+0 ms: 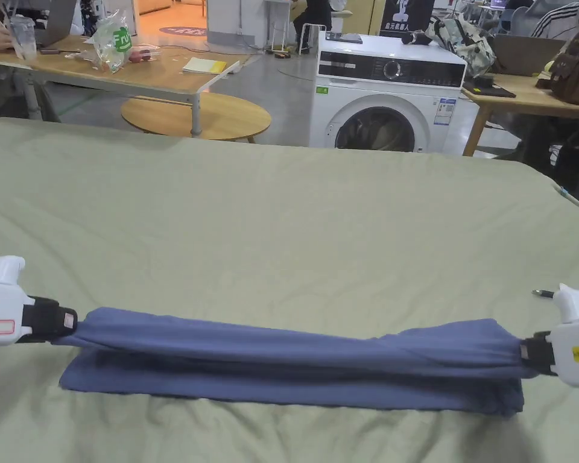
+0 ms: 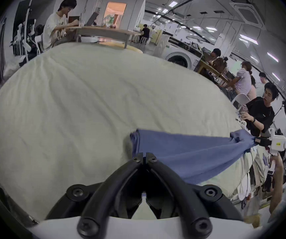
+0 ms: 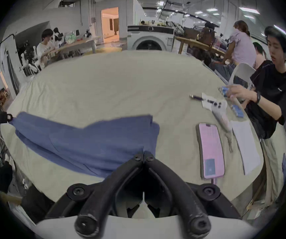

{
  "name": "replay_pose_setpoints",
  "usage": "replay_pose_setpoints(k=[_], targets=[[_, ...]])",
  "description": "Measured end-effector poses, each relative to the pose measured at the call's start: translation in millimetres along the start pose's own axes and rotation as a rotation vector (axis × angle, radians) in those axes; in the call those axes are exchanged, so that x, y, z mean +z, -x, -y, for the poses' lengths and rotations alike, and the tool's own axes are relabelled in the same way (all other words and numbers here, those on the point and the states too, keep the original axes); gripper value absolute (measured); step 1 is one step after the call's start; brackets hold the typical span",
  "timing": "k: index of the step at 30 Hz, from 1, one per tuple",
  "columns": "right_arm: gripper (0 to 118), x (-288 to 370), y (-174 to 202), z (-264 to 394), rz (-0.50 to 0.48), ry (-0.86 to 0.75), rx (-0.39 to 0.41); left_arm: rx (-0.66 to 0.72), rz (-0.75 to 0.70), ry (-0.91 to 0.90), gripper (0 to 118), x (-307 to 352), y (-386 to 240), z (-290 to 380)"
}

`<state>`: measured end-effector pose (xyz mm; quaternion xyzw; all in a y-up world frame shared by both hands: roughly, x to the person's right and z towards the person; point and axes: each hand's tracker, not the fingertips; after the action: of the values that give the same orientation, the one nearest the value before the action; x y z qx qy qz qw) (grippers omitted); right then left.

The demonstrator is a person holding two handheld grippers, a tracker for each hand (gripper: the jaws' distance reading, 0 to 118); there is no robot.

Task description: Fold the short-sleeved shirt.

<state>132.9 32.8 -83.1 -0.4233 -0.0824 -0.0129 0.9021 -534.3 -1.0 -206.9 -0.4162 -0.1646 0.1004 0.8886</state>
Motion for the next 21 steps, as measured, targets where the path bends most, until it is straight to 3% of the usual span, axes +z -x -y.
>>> replay_pose_setpoints(k=[4, 8, 15, 16, 18, 21], targets=[[0, -26, 4, 22, 0.046, 0.097, 0.069, -0.037, -0.027, 0.092, 0, -16, -3, 17], [0, -59, 4, 32, 0.074, 0.128, 0.075, -0.103, -0.101, 0.183, 0, -41, -7, 24], [0, -68, 14, 30, 0.121, 0.112, 0.127, -0.107, -0.119, 0.169, 0, -43, -11, 20], [10, -65, 15, 27, 0.126, 0.116, 0.135, -0.096, -0.120, 0.172, 5, -40, -12, 17], [40, -48, 20, 19, 0.183, 0.101, 0.150, -0.078, -0.110, 0.148, 29, -31, -14, 13], [46, -17, 27, 2, 0.211, -0.026, 0.140, -0.077, -0.091, 0.050, 36, -21, -26, 1]])
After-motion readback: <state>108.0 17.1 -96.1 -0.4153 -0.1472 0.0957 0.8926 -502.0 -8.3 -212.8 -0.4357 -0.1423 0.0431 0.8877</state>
